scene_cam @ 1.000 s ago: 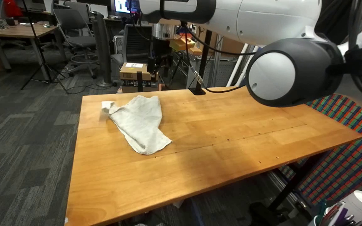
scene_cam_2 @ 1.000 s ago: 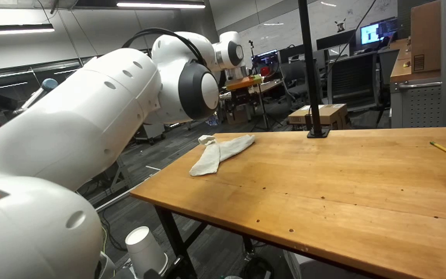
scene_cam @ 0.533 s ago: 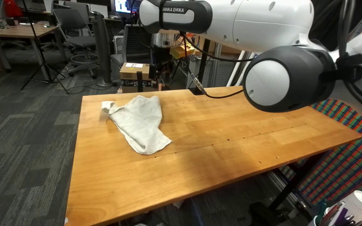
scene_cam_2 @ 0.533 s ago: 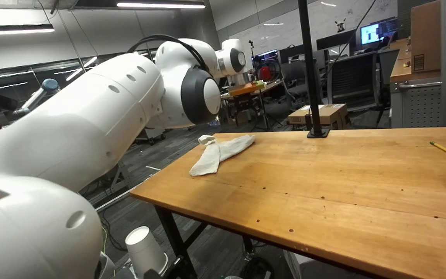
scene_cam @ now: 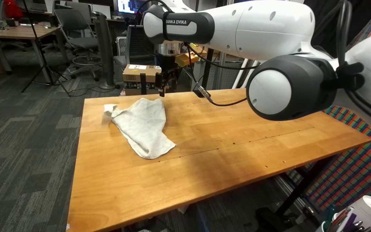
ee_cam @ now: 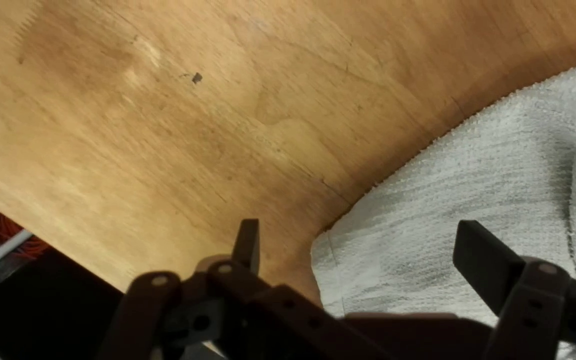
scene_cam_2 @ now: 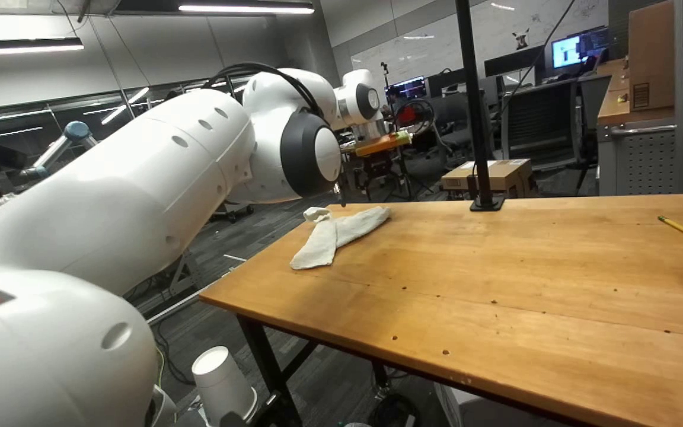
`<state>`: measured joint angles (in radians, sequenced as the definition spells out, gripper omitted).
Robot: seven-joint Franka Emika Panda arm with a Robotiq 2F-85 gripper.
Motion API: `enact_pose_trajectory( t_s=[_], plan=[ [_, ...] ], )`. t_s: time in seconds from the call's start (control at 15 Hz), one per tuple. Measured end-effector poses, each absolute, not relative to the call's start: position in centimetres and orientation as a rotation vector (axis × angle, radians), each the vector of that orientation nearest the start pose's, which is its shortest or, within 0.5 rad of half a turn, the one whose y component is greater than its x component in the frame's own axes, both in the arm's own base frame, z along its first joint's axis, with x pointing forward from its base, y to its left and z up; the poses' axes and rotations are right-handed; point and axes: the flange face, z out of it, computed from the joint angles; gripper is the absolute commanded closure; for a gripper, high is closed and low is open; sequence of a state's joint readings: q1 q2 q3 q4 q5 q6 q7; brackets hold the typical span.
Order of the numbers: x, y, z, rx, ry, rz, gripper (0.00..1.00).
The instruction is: Fold the white towel on the table.
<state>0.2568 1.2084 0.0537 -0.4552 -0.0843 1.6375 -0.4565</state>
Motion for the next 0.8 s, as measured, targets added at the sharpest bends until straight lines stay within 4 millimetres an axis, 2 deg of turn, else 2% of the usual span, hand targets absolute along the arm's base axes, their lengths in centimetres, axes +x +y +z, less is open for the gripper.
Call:
enact_pose_trajectory(
  t_s=[0.33, 0.6, 0.8],
  plan=[
    [76.7, 22.3, 29.5, -2.918, -1.132, 0.067, 0.0],
    [76.5, 23.2, 29.7, -2.878, -1.075, 0.051, 0.0],
    [76.6, 23.1, 29.8, -2.873, -1.059, 0.038, 0.0]
  ],
)
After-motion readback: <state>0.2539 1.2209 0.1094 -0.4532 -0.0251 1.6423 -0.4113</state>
